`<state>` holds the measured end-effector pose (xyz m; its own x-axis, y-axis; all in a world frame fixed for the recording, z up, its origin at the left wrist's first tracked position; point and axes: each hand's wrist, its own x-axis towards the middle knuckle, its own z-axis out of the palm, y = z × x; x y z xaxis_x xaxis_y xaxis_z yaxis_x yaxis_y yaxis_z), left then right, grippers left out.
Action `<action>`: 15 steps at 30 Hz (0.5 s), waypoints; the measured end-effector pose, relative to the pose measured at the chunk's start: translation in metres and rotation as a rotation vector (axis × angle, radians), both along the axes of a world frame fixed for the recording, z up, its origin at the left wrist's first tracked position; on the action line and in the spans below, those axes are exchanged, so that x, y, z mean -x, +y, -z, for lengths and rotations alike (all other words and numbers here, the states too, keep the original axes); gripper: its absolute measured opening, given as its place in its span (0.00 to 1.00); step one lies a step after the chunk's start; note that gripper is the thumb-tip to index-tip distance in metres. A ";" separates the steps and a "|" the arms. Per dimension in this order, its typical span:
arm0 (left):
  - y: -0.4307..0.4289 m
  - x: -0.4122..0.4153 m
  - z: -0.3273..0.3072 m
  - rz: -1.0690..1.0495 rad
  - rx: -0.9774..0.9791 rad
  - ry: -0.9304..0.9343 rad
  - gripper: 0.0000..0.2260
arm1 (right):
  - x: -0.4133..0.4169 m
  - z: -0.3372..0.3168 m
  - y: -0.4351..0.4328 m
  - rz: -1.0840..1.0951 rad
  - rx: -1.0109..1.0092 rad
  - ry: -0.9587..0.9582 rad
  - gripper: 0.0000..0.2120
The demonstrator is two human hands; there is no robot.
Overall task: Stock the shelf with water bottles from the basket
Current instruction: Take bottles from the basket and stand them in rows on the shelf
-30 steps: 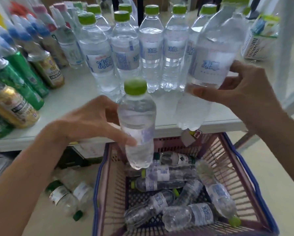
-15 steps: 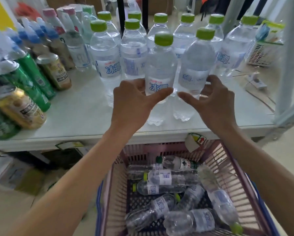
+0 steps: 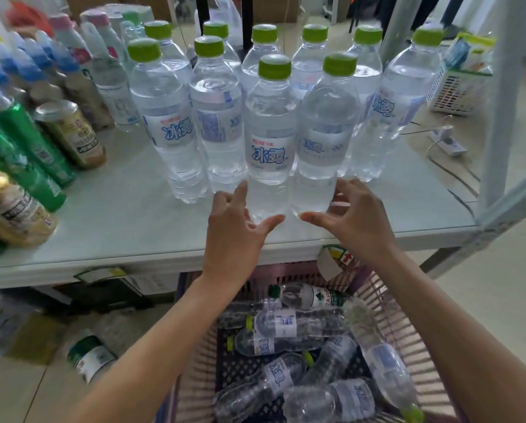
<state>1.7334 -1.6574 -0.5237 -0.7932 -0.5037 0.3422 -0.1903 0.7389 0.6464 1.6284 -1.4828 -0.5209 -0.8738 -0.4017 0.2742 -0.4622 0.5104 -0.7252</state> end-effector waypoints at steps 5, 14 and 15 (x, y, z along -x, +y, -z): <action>0.002 0.016 0.011 0.000 0.077 0.041 0.19 | 0.006 0.006 -0.008 0.121 0.044 0.027 0.35; 0.000 0.025 0.020 -0.040 0.191 -0.008 0.16 | 0.008 0.017 -0.022 0.200 -0.036 0.133 0.30; 0.000 0.026 0.020 -0.043 0.187 -0.012 0.16 | 0.008 0.016 -0.022 0.199 -0.047 0.136 0.30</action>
